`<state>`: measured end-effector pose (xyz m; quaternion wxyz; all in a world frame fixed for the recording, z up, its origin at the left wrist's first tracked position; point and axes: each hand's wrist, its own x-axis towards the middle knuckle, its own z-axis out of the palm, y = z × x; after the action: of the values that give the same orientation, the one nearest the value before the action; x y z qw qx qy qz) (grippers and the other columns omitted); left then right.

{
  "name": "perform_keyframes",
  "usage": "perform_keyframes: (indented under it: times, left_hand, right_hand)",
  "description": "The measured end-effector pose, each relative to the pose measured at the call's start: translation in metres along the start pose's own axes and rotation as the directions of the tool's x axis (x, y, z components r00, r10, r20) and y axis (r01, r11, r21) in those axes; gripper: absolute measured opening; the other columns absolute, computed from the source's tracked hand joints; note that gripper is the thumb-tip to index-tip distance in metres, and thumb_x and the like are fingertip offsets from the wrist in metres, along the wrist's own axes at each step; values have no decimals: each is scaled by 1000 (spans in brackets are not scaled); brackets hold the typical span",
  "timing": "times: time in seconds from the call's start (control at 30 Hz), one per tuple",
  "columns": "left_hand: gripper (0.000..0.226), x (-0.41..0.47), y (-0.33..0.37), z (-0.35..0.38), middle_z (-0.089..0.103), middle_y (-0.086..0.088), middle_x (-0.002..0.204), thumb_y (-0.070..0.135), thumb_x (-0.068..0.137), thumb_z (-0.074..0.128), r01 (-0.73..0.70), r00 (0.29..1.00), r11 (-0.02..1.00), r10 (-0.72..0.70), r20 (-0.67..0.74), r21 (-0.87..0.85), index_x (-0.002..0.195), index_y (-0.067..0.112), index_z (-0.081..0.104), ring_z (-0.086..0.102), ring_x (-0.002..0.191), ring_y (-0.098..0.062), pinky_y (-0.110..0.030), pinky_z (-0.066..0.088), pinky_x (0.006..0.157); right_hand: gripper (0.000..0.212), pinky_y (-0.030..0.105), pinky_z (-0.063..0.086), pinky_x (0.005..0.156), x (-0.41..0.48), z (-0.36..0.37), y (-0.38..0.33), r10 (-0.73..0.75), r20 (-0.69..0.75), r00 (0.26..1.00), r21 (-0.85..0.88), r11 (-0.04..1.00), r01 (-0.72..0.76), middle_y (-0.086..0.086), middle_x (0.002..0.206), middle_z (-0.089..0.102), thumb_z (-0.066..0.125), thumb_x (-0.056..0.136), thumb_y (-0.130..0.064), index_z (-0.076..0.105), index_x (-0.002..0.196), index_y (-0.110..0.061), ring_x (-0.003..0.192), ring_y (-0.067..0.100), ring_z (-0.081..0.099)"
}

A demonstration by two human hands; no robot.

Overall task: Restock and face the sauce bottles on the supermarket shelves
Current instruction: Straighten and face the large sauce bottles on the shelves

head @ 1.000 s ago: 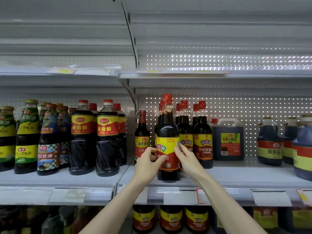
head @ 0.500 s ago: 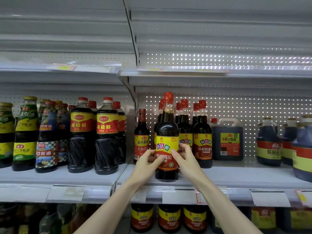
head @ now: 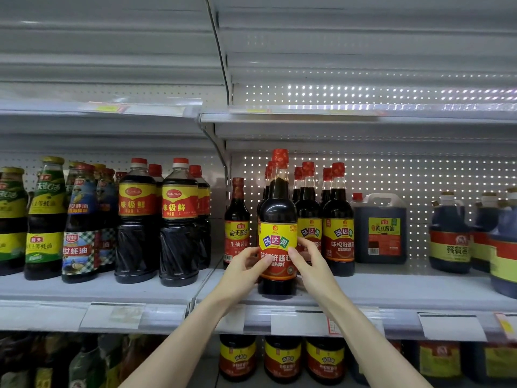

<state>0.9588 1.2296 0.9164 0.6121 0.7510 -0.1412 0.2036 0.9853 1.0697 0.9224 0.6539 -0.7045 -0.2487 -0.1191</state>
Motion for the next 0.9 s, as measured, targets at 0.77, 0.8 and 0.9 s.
perform_keyframes:
  times: [0.77,0.8,0.9]
  left_hand:
    - [41,2,-4,-3,60,4,119,35,87,65,-40,999,997,42,-28,61,124,24,52,58,110,-12,-36,52,94]
    - [42,2,-4,-3,60,4,119,35,87,65,-42,999,997,44,-28,65,125,24,51,59,110,-12,-34,52,93]
    - [38,2,-4,-3,60,5,118,34,88,64,-44,999,996,46,-28,73,123,26,51,59,109,-11,-32,52,90]
  right_hand:
    - [39,18,51,74,-1,-1,5,-2,-4,1000,10,1000,2,-6,123,56,48,98,-31,45,137,-24,106,6,56]
    - [40,19,51,75,-1,-1,5,-5,-8,1000,8,1000,5,-5,124,56,48,98,-32,45,137,-24,107,8,56]
    - [39,21,52,78,0,0,6,-14,-14,1000,9,1000,14,-5,125,56,48,98,-31,45,137,-24,108,9,57]
